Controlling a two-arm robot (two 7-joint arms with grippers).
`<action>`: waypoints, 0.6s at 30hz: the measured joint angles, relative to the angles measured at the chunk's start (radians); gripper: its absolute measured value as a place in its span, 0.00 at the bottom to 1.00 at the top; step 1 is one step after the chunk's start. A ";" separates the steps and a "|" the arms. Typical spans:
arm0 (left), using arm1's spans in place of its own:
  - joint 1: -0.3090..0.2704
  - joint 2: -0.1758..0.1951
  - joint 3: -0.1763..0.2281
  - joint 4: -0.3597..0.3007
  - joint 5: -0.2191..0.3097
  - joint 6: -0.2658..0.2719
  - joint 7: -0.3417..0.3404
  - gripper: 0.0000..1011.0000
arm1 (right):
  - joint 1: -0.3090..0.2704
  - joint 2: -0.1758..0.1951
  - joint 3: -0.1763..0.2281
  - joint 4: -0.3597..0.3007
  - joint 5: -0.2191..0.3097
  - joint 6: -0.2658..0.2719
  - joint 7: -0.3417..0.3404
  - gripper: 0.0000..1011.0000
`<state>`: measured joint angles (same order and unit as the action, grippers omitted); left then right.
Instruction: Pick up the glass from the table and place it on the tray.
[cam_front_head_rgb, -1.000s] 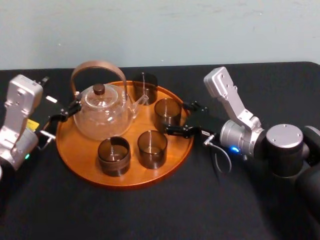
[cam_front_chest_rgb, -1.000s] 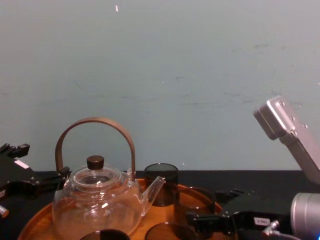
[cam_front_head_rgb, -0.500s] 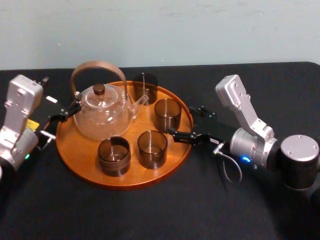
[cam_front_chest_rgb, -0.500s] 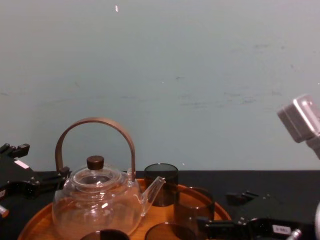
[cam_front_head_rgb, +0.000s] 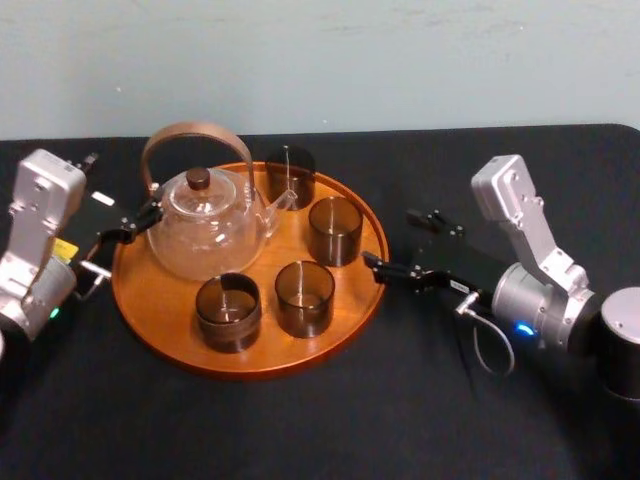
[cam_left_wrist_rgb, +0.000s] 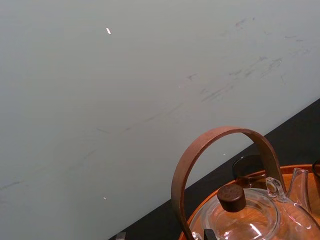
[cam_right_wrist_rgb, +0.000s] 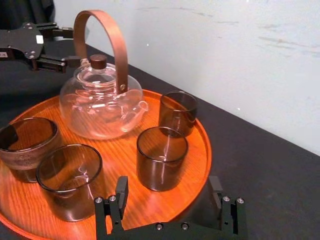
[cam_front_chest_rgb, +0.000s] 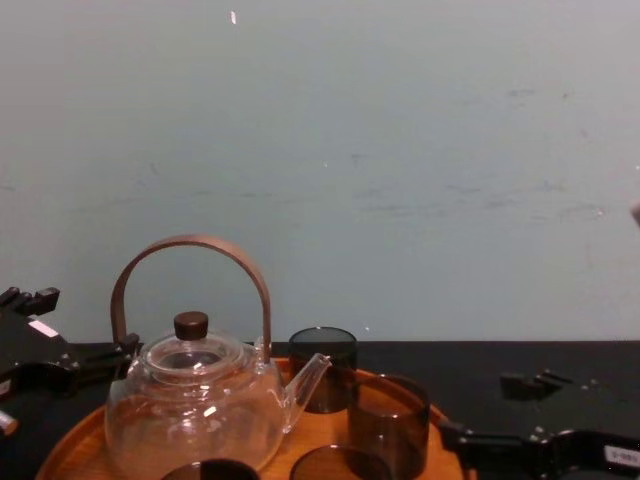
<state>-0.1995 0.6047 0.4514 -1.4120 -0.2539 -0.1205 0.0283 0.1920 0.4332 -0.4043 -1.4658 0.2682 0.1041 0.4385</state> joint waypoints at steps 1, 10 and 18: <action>0.000 0.000 0.000 0.000 0.000 0.000 0.000 1.00 | -0.004 0.002 0.003 -0.004 0.001 0.000 -0.002 0.99; 0.000 0.000 0.000 0.000 0.000 0.000 0.000 1.00 | -0.044 0.022 0.046 -0.041 0.003 -0.006 -0.041 0.99; 0.000 0.000 0.000 0.000 0.000 0.000 0.000 1.00 | -0.074 0.015 0.096 -0.060 -0.010 -0.020 -0.098 0.99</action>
<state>-0.1996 0.6047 0.4514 -1.4120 -0.2539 -0.1205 0.0283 0.1185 0.4483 -0.3080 -1.5255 0.2578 0.0842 0.3404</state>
